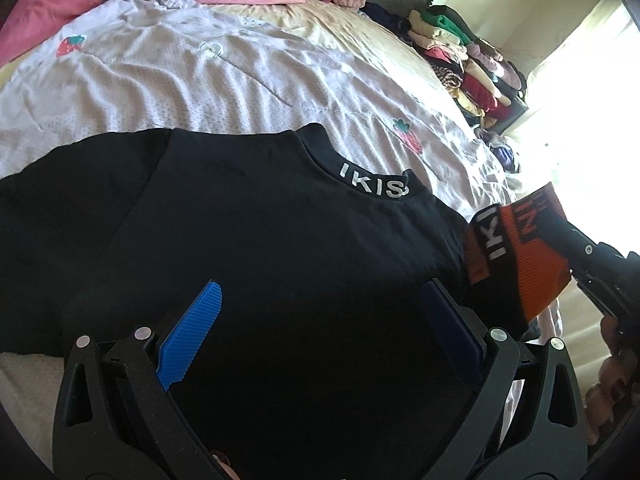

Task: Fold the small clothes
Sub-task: 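Lift the cuff and fold the sleeve across the sweatshirt body, then lay the folded sleeve on the body and open the right gripper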

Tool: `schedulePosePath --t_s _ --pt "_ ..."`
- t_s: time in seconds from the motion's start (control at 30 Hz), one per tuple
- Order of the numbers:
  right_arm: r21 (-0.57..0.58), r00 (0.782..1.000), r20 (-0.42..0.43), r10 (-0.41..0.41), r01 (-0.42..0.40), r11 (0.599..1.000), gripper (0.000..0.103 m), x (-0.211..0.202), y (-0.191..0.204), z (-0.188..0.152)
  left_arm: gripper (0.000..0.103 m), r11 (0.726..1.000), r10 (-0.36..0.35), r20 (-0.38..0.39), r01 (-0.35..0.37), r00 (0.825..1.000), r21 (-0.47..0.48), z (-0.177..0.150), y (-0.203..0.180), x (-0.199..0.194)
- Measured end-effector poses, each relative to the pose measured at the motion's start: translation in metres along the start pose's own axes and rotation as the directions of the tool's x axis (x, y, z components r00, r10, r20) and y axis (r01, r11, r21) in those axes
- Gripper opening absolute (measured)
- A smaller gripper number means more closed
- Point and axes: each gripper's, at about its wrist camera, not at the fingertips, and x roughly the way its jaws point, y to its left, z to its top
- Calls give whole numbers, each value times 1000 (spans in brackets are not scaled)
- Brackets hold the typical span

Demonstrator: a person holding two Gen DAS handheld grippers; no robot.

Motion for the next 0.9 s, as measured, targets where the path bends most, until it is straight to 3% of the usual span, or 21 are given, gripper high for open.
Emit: schedulePosePath --t_s 0.13,0.3,0.4,0.47,0.63,0.7,0.77,0.83,0.9 --pt "14 1000 12 -3 2 1000 24 -2 -8 -2 94 1000 -17 6 17 1000 -21 0 2 0" --pt "-8 998 10 -65 65 998 38 -11 -26 -11 91 999 -47 -24 46 999 -9 -4 -4 9" --pt "-32 993 6 -119 119 992 48 -19 -40 -23 82 997 -74 -65 72 995 -21 -11 -7 22" --pt "-34 989 5 -149 150 988 52 -25 -51 -32 68 995 -92 -93 89 991 -36 -16 -9 31" --pt "-1 982 18 -191 191 982 54 -49 -83 -58 63 998 -59 -69 58 996 -10 -21 -19 39" --pt "20 980 25 -197 196 980 54 -59 -94 -66 54 999 -46 -54 47 997 15 -23 -25 40" --pt "34 979 36 -201 200 979 54 -67 -101 -70 39 998 -50 -47 52 998 29 -25 -31 44" --pt "51 977 50 -206 204 978 54 -77 -108 -74 36 998 -33 -44 35 998 55 -28 -38 48" --pt "64 975 60 -215 211 975 54 -82 -113 -77 15 995 -1 -15 2 1000 95 -29 -43 47"
